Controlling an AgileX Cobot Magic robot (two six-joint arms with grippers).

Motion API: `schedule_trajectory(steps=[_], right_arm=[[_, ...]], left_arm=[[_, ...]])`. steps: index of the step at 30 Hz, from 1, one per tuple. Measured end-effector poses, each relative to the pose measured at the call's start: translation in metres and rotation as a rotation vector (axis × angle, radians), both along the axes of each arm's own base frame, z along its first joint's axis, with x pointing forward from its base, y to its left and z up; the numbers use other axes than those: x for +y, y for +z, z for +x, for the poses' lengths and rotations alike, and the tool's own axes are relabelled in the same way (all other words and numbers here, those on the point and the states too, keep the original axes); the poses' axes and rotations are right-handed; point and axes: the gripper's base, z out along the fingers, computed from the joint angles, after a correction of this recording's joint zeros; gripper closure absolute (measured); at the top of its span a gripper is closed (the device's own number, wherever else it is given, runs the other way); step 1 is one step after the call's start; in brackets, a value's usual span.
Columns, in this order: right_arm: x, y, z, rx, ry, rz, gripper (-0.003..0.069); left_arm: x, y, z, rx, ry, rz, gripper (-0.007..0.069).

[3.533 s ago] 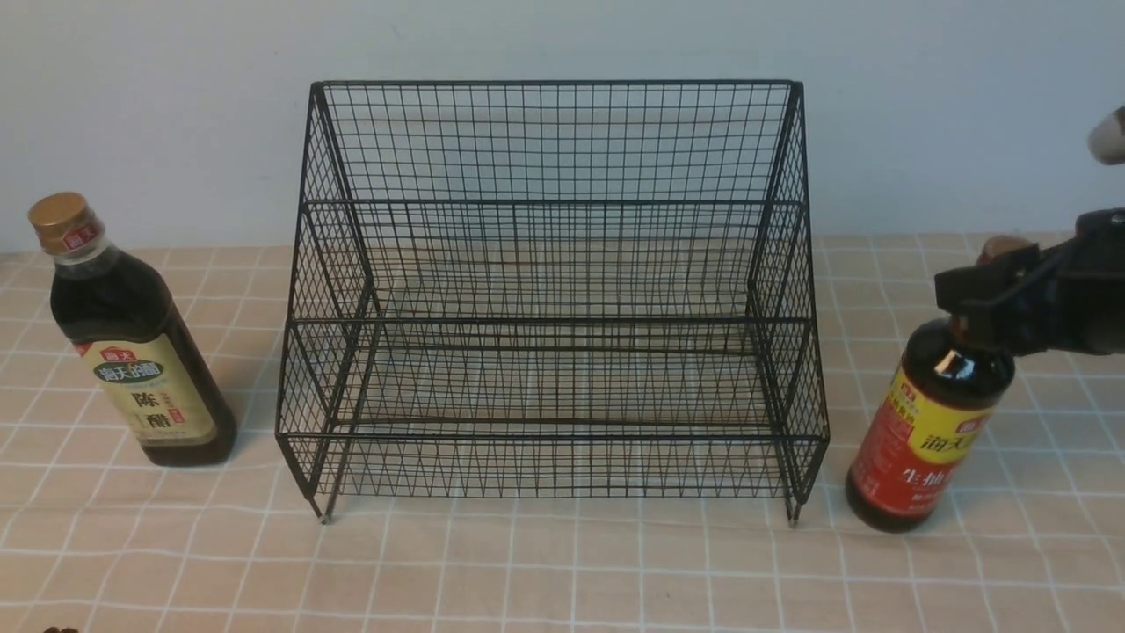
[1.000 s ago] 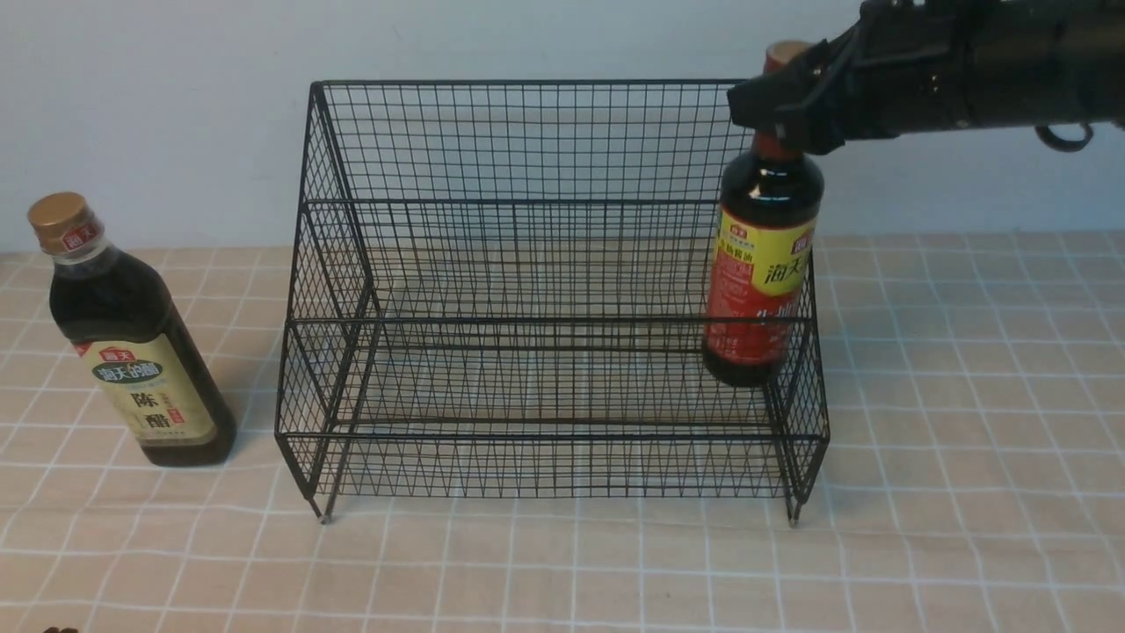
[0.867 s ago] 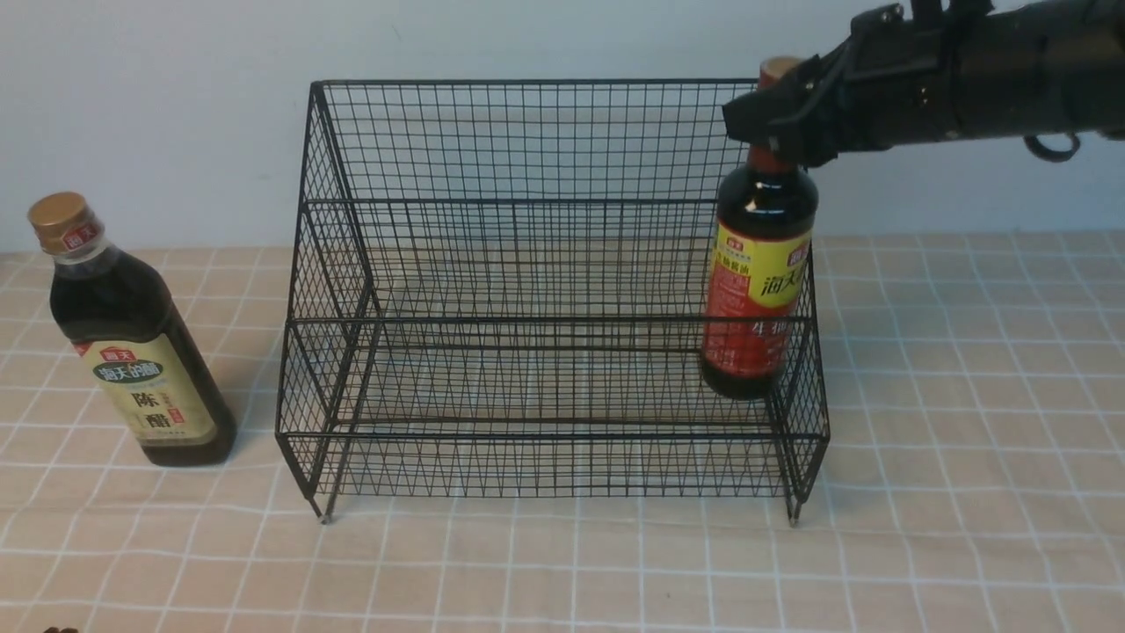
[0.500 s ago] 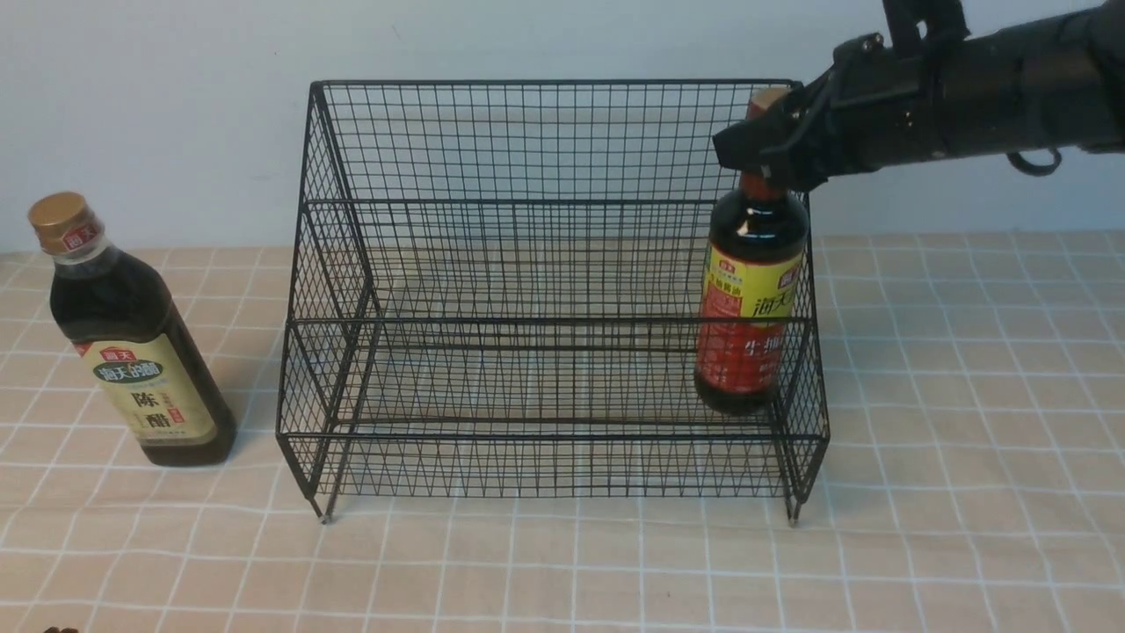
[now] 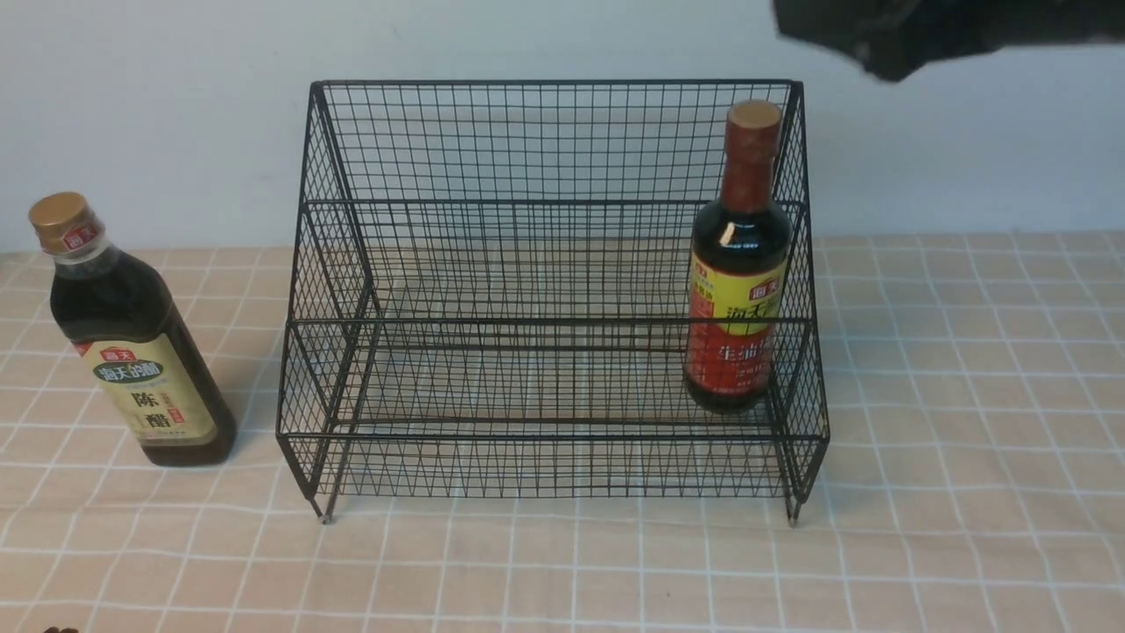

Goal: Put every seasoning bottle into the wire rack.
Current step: Use the left arm to grab the condiment bottle closest to it

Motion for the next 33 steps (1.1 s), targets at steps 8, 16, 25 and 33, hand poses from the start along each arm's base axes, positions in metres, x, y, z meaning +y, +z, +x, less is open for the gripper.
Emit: schedule_trajectory(steps=[8, 16, 25, 33], right_arm=[[-0.037, 0.017, -0.079, 0.266, -0.234, -0.067, 0.0561], [-0.069, -0.004, -0.154, 0.245, -0.419, -0.049, 0.0671], [-0.077, -0.05, -0.226, -0.088, -0.359, 0.43, 0.0671], [-0.081, -0.081, -0.257, -0.128, -0.293, 0.686, 0.0672]], left_arm=[[0.0, 0.0, 0.0, 0.0, 0.0, 0.0, 0.0631], [0.0, 0.0, 0.0, 0.0, 0.0, 0.0, 0.0631], [0.0, 0.0, 0.0, 0.0, 0.0, 0.0, 0.0631], [0.0, 0.0, 0.0, 0.0, 0.0, 0.0, 0.0631]])
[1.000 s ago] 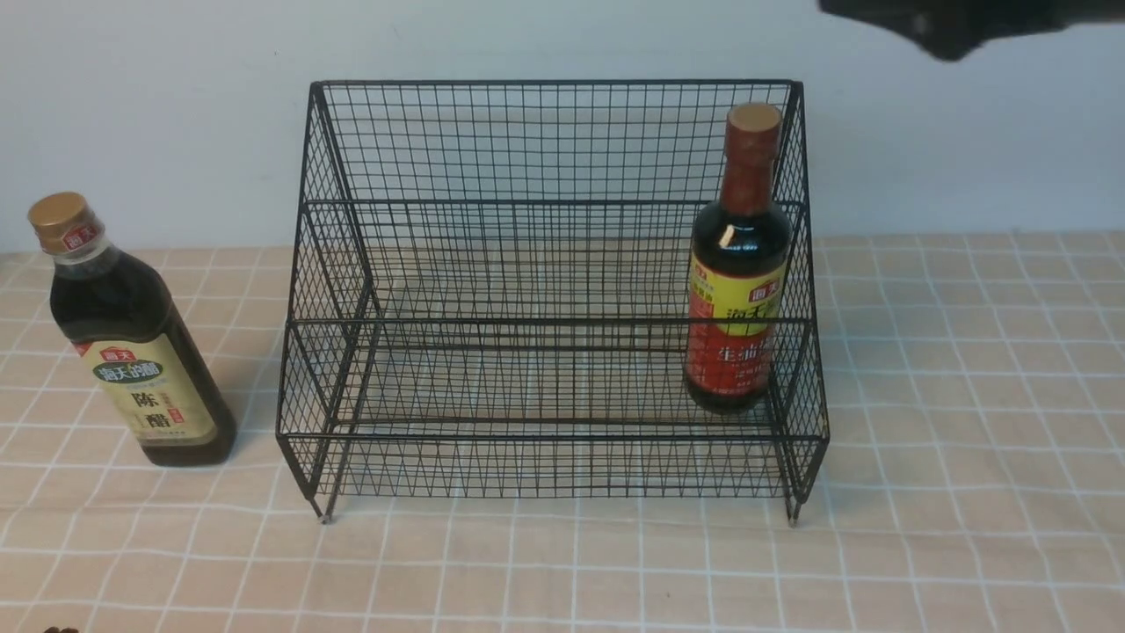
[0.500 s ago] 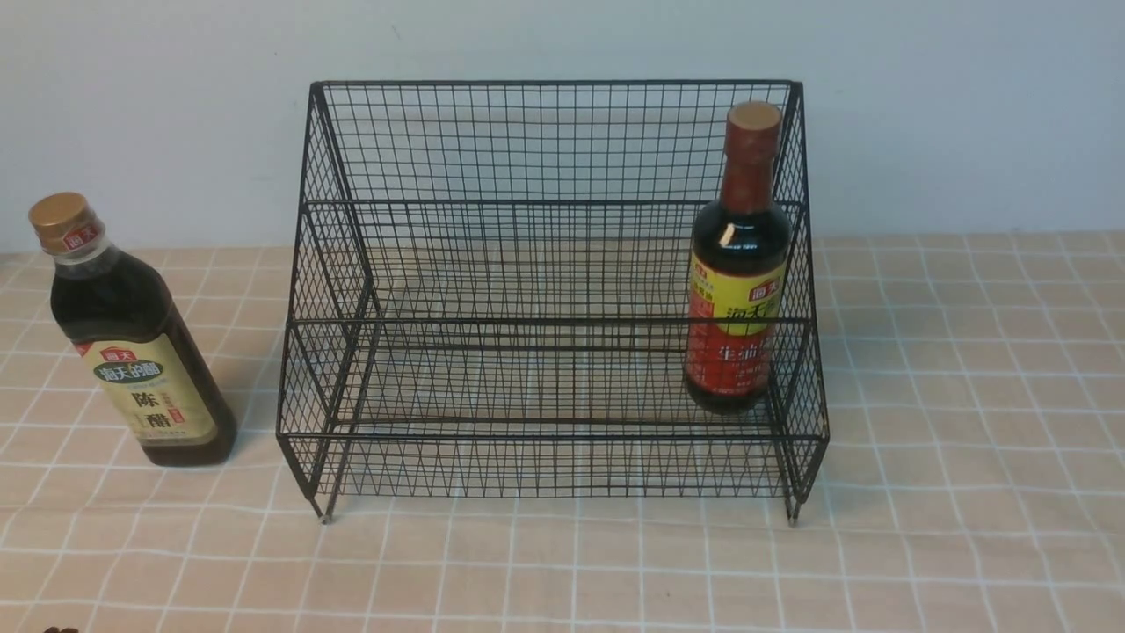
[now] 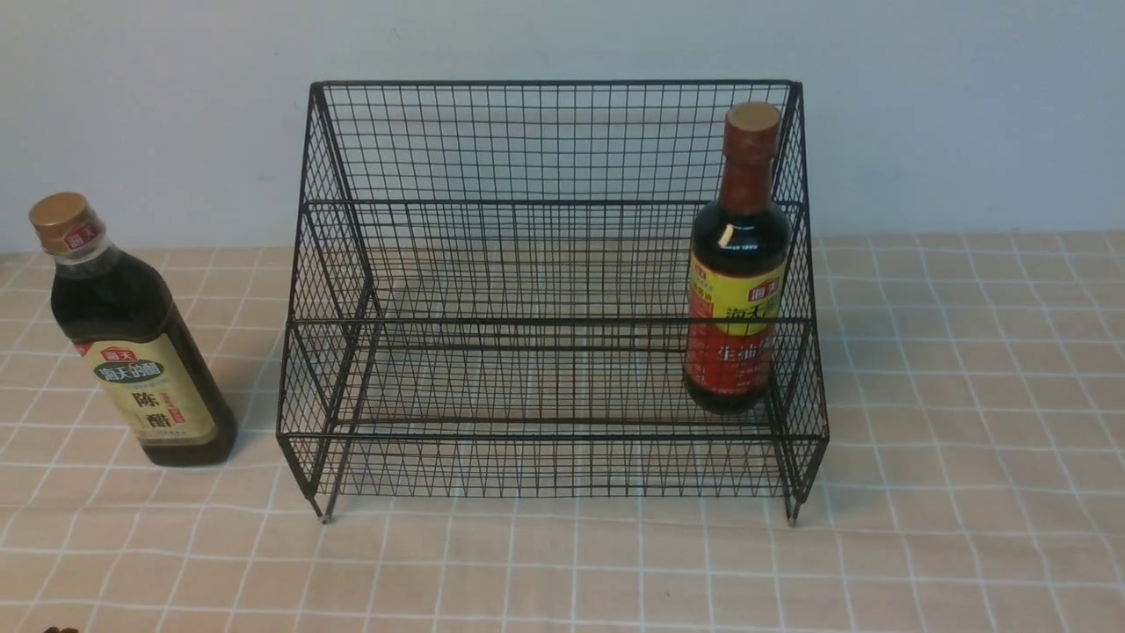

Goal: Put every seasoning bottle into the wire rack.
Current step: Use the left arm to grab the condiment bottle closest to it

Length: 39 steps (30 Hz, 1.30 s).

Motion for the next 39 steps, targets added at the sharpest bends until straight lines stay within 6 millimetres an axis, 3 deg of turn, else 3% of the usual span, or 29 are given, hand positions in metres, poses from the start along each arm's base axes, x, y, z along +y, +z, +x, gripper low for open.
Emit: schedule_trajectory(steps=[6, 9, 12, 13, 21, 23, 24, 25, 39], right_arm=[[-0.001, -0.01, -0.003, -0.005, -0.012, -0.067, 0.0672], [-0.004, -0.017, 0.001, -0.047, -0.083, -0.257, 0.0672], [-0.008, -0.041, 0.013, -0.057, -0.195, -0.525, 0.0672], [-0.009, -0.043, 0.013, -0.057, -0.201, -0.538, 0.0672], [-0.017, -0.121, 0.04, 0.12, -0.362, -0.649, 0.0672], [-0.019, -0.16, 0.043, 0.216, -0.38, -0.623, 0.0672], [-0.019, -0.163, 0.043, 0.219, -0.381, -0.615, 0.0672], [-0.019, -0.177, 0.041, 0.254, -0.376, -0.573, 0.0672], [-0.018, -0.179, 0.039, 0.268, -0.374, -0.491, 0.0672]], left_arm=[[0.0, 0.0, 0.0, 0.0, 0.0, 0.0, 0.0631], [0.0, 0.0, 0.0, 0.0, 0.0, 0.0, 0.0631], [0.0, 0.0, 0.0, 0.0, 0.0, 0.0, 0.0631], [0.0, 0.0, 0.0, 0.0, 0.0, 0.0, 0.0631], [0.0, 0.0, 0.0, 0.0, 0.0, 0.0, 0.0631], [0.0, 0.0, 0.0, 0.0, 0.0, 0.0, 0.0631], [0.0, 0.0, 0.0, 0.0, 0.0, 0.0, 0.0631], [0.0, 0.0, 0.0, 0.0, 0.0, 0.0, 0.0631], [0.0, 0.0, 0.0, -0.001, 0.0, 0.001, 0.0631]])
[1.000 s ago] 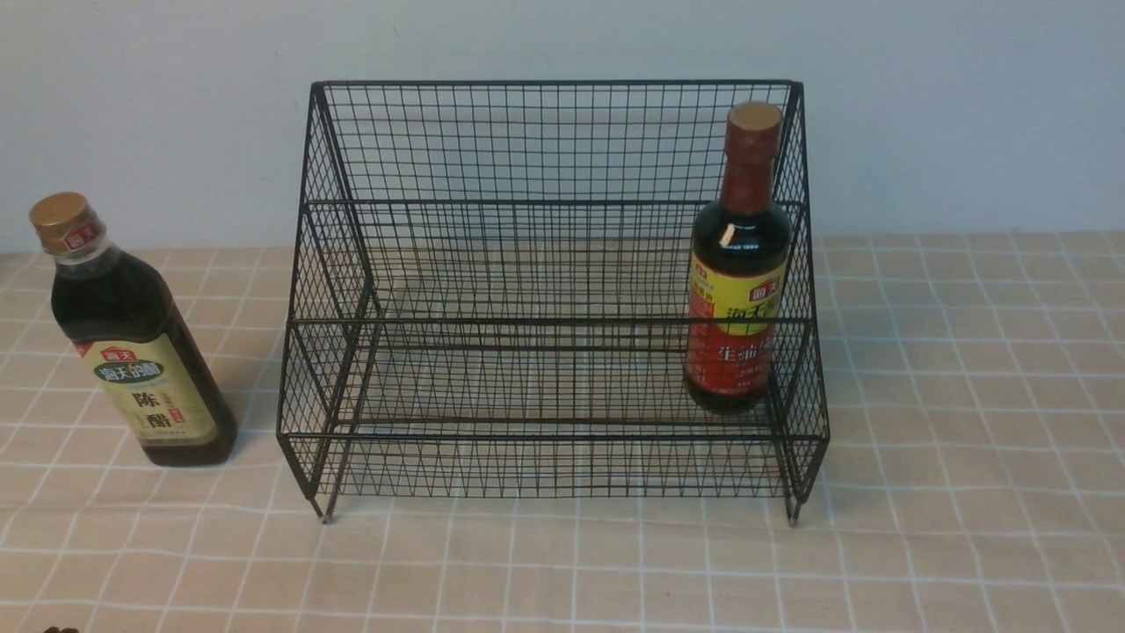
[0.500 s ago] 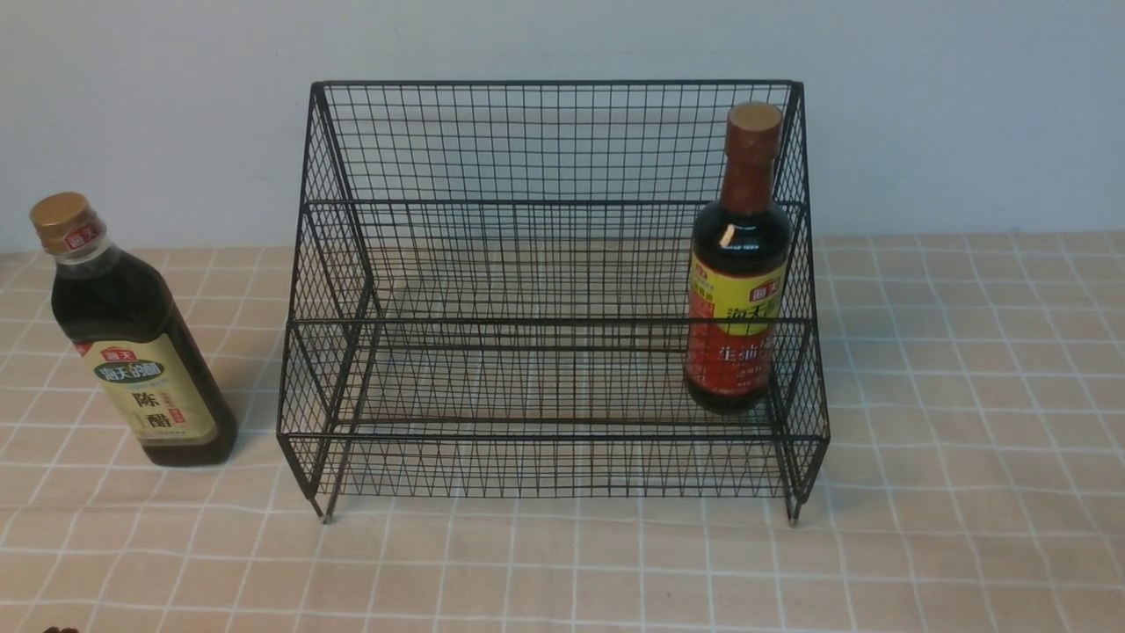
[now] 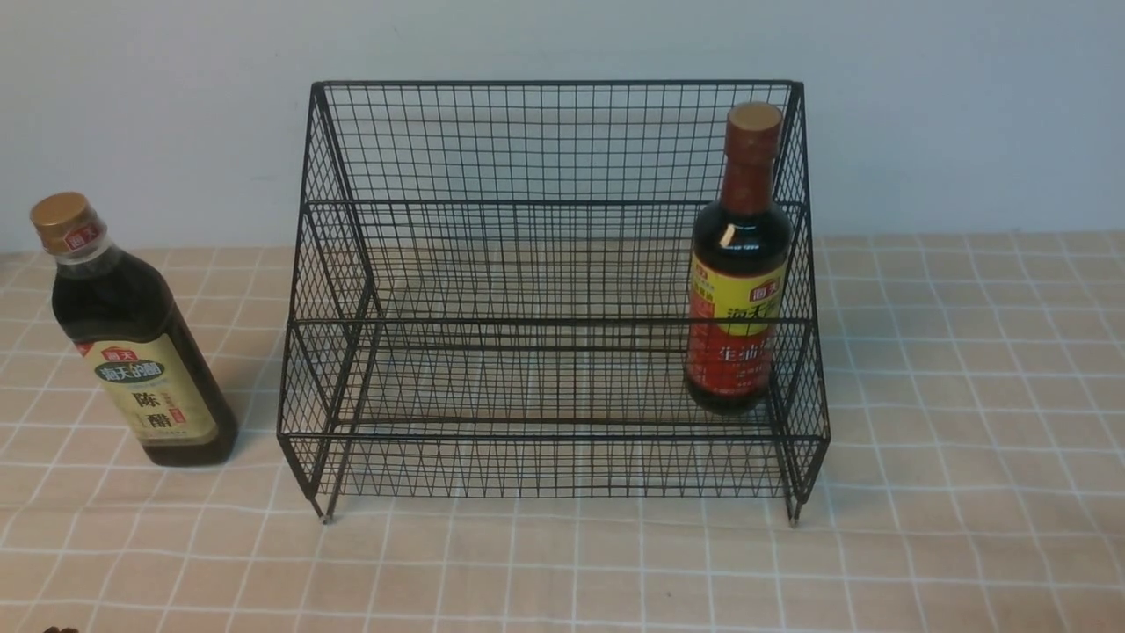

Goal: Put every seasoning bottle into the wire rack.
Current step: Use the left arm to grab the condiment bottle closest to it

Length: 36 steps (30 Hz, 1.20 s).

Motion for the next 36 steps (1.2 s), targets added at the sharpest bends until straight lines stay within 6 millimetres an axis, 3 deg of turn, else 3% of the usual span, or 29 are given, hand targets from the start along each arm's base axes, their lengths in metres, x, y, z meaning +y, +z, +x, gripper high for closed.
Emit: schedule_trajectory(steps=[36], right_arm=[[-0.0026, -0.0006, -0.0002, 0.011, -0.042, 0.061, 0.0672]], left_arm=[[0.0001, 0.0, 0.0, 0.0, 0.0, 0.003, 0.0631]])
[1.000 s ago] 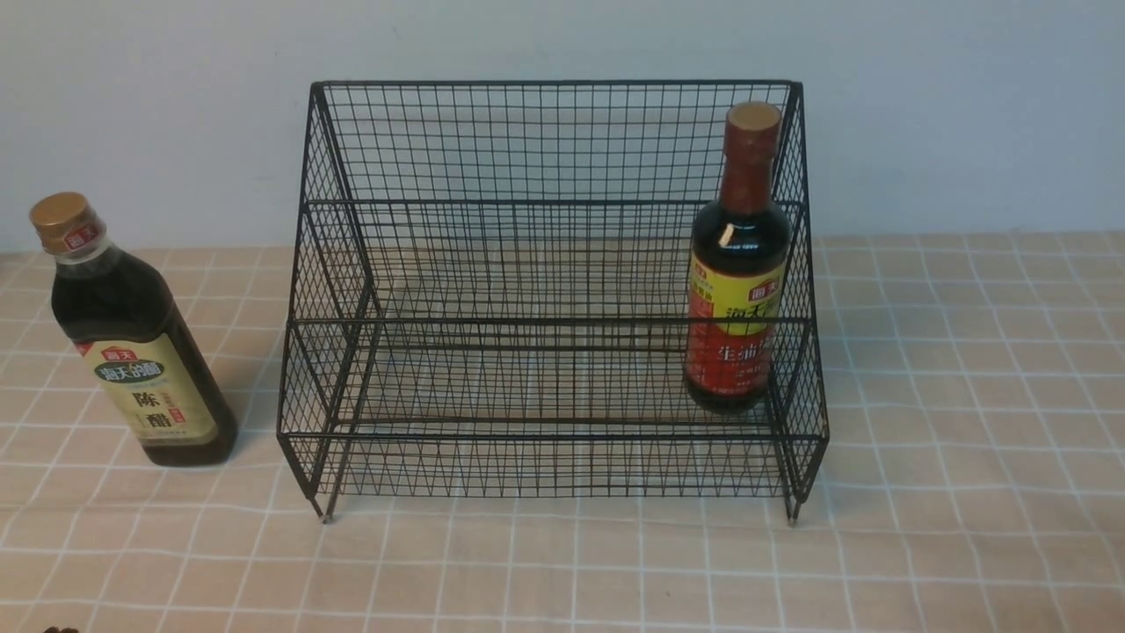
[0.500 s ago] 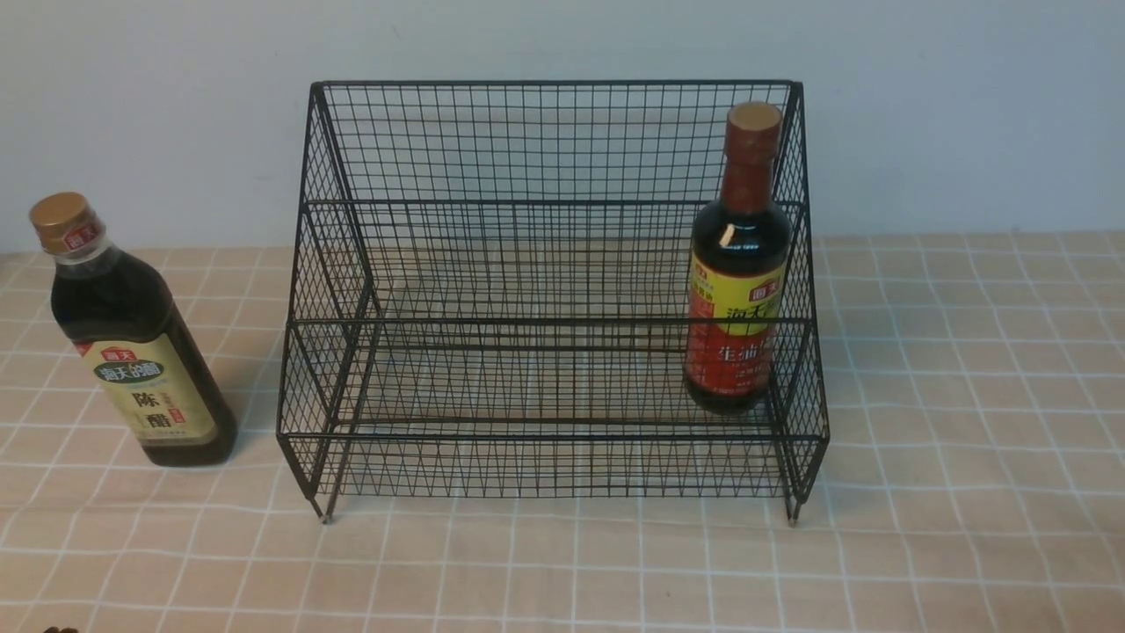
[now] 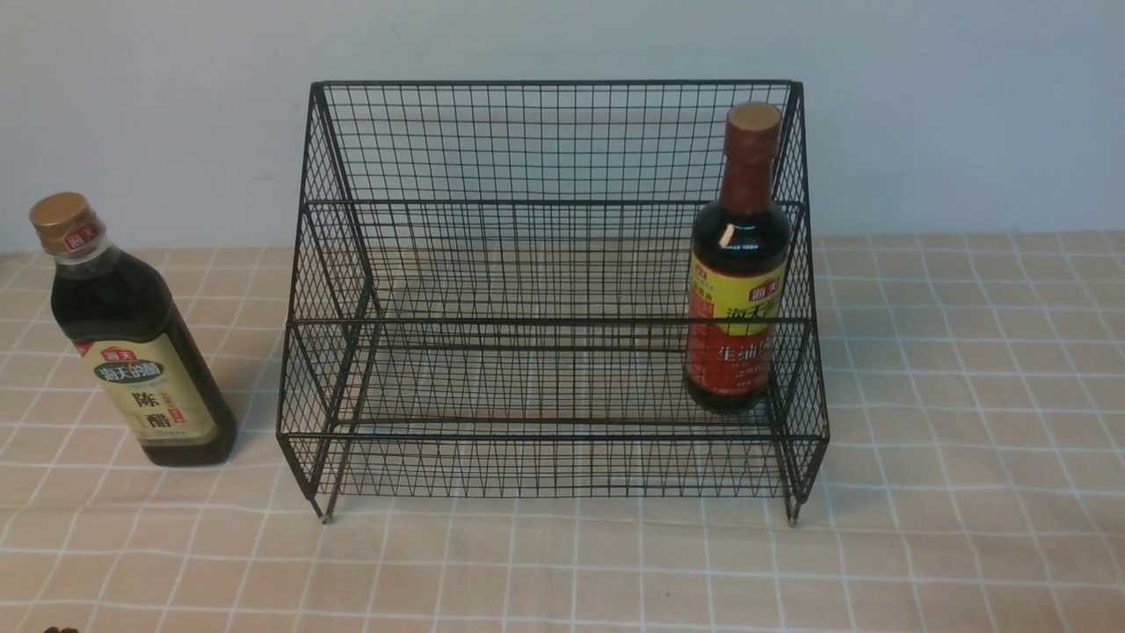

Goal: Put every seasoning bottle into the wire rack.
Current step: Use the left arm to grab the condiment bottle closest to it

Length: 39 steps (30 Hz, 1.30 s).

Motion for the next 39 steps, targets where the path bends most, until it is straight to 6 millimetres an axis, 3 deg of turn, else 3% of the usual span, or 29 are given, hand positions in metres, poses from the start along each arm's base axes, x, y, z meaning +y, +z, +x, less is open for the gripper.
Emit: schedule_trajectory(steps=[5, 9, 18, 22, 25, 30, 38, 39], right_arm=[[0.0, 0.0, 0.0, 0.0, 0.0, 0.0, 0.0672], [0.0, 0.0, 0.0, 0.0, 0.0, 0.0, 0.0672], [0.0, 0.0, 0.0, 0.0, 0.0, 0.0, 0.0672], [0.0, 0.0, 0.0, 0.0, 0.0, 0.001, 0.0672], [0.0, 0.0, 0.0, 0.0, 0.0, 0.001, 0.0672], [0.0, 0.0, 0.0, 0.0, 0.0, 0.001, 0.0672], [0.0, 0.0, 0.0, 0.0, 0.0, 0.001, 0.0672], [0.0, 0.0, 0.0, 0.0, 0.0, 0.001, 0.0672]], left_arm=[[-0.001, 0.004, 0.002, -0.055, 0.003, -0.035, 0.0631], [-0.002, 0.023, 0.004, -0.259, 0.019, -0.224, 0.0631], [0.006, 0.072, -0.006, -0.801, 0.041, -0.313, 0.0631], [0.006, 0.085, 0.002, -0.767, 0.051, -0.295, 0.0629], [0.005, 0.1, 0.021, -0.68, 0.063, -0.247, 0.0599], [0.002, 0.117, 0.062, -0.531, 0.077, -0.205, 0.0475], [0.007, 0.114, 0.132, -0.405, 0.194, -0.208, 0.0103], [0.008, 0.113, 0.135, -0.403, 0.208, -0.214, 0.009]])
